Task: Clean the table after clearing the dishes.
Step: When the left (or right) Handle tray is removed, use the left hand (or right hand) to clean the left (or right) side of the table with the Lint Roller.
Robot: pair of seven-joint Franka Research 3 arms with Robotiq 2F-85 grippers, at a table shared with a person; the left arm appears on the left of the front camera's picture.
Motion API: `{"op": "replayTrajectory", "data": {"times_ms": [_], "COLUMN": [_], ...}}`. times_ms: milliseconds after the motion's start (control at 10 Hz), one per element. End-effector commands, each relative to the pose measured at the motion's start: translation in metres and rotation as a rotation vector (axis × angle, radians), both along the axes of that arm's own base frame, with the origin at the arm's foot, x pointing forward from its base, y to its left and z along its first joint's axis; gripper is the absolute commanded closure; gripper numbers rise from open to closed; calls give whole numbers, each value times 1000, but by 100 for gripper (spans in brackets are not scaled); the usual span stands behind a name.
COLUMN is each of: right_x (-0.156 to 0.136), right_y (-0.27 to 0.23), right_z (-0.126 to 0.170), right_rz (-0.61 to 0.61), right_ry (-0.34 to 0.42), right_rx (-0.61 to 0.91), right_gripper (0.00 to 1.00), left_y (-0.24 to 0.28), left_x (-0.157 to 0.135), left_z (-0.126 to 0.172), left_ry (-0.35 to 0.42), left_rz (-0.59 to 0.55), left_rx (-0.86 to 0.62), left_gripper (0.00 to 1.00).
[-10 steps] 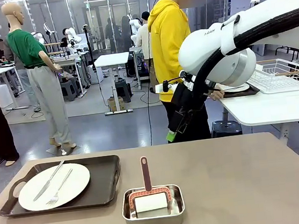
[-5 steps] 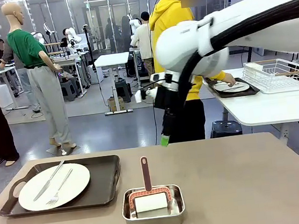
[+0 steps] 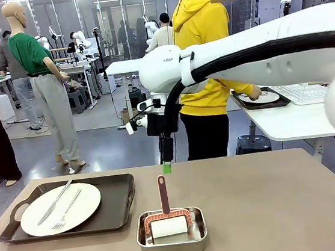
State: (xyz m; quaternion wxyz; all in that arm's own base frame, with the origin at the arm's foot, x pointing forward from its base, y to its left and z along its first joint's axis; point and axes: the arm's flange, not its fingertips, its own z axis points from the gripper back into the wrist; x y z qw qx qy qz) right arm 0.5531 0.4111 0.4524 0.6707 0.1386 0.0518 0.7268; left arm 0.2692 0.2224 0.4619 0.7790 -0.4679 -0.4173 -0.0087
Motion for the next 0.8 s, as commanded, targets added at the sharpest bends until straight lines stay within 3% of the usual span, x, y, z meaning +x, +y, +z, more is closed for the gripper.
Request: {"op": "replayTrajectory", "data": {"times_ms": [0,100,700], "right_x": [11,12,6], "right_y": [16,21,40], "right_z": [-1,-11,-42], "right_rz": [4,14,7], "right_ry": [21,68,129], "right_rx": [-50,-74,-178], "right_gripper": [0,0,0], "left_y": [2,2,2], "left_x": [1,1,1], "left_z": [3,3,3], "left_ry": [-10,-10,-10], "left_rz": [-3,-3,-3], "left_rx": [-3,-3,-3], "left_gripper": [0,0,0]}}
